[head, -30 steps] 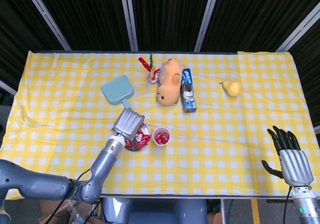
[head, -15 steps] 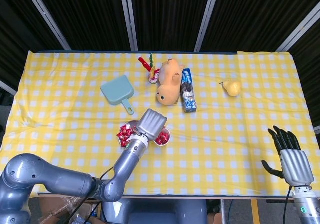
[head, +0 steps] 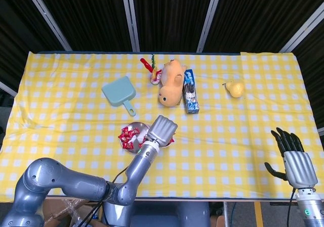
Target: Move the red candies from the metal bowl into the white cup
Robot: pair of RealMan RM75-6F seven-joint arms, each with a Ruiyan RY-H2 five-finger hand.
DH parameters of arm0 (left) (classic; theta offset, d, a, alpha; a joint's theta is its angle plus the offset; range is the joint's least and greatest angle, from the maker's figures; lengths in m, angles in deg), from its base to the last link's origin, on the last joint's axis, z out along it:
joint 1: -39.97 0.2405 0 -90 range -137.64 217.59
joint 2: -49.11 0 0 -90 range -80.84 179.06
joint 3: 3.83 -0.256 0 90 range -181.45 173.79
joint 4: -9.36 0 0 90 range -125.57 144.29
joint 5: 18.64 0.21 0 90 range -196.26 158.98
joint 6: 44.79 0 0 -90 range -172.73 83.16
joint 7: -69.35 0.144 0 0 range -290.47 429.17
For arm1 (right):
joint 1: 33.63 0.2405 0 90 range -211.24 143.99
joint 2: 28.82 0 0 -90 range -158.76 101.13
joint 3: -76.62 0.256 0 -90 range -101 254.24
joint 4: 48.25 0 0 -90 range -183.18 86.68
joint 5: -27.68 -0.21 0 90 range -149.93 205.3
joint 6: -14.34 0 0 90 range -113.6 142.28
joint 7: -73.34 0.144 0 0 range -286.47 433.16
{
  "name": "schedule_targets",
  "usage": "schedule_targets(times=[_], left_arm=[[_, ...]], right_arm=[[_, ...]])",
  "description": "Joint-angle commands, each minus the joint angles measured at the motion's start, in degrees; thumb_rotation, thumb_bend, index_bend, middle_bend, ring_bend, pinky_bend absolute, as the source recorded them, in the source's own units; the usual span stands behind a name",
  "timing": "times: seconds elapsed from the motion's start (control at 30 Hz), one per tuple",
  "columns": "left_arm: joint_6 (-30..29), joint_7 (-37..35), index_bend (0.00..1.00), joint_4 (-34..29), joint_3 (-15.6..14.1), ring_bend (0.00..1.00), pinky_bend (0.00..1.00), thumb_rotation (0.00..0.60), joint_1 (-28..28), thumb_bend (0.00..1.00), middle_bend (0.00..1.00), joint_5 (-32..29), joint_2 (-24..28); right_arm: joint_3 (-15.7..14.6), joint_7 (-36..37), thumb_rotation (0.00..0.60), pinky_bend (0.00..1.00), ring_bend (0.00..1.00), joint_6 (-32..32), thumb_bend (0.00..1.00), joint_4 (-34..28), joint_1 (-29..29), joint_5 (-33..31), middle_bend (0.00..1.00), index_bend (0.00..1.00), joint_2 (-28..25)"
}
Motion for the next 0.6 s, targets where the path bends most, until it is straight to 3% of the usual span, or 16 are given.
schedule_targets(times=[0.03, 0.43, 0.6], left_arm=[[0.03, -0.45, 0.49, 0.15, -0.13, 0.89, 0.95, 0.6, -0.05, 0.39, 0.57, 0.31, -0.27], [-0.46, -1.5, 0.47, -0.54, -0.57, 0.89, 0.95, 0.6, 0.08, 0.37, 0.56, 1.5, 0.23], [-0.93, -1.27, 0.44, -1.88, -0.91, 0.89, 0.95, 0.6, 0.25, 0.37, 0.61, 1.25, 1.0]], right_arm=[[-0.04, -0.05, 0.6, 0.0, 0.0, 0.0, 0.34, -0.01, 0.0, 0.06, 0.0, 0.0, -0.01], [0.01, -0.15, 0.6, 0.0, 0.0, 0.25, 0.34, 0.0, -0.07, 0.09, 0.0, 0.0, 0.04], [0.03, -0.09, 0.6, 0.0, 0.0, 0.31, 0.34, 0.04, -0.07, 0.12, 0.0, 0.0, 0.07]])
